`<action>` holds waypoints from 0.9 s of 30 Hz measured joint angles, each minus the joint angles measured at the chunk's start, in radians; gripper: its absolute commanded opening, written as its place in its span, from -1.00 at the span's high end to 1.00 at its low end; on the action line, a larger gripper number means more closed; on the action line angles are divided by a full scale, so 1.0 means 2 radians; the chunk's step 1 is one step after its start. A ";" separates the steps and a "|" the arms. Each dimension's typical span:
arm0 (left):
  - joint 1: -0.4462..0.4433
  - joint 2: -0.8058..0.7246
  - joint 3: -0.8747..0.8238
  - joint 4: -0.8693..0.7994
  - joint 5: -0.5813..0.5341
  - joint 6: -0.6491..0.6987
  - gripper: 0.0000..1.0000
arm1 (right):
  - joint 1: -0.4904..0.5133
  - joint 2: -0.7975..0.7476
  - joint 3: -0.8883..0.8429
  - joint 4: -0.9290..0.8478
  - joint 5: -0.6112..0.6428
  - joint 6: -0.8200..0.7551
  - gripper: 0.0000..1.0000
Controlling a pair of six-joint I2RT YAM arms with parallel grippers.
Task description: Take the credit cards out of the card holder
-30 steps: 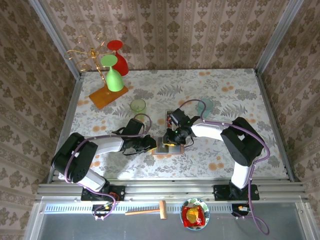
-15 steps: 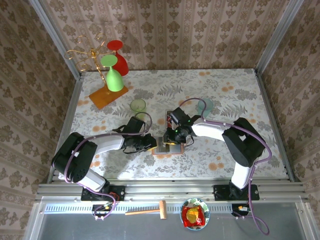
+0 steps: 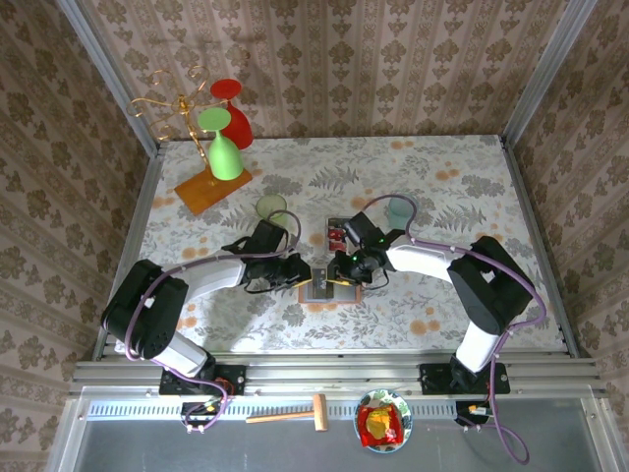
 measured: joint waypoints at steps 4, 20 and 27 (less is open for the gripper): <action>-0.005 0.013 0.002 0.005 0.002 0.000 0.75 | -0.005 0.000 -0.009 0.013 -0.007 0.007 0.47; -0.009 0.030 -0.006 0.020 0.003 -0.001 0.88 | -0.013 0.004 -0.032 0.066 -0.046 0.024 0.48; -0.009 0.030 -0.012 0.026 0.003 -0.001 0.90 | -0.013 0.012 -0.034 0.071 -0.047 0.024 0.49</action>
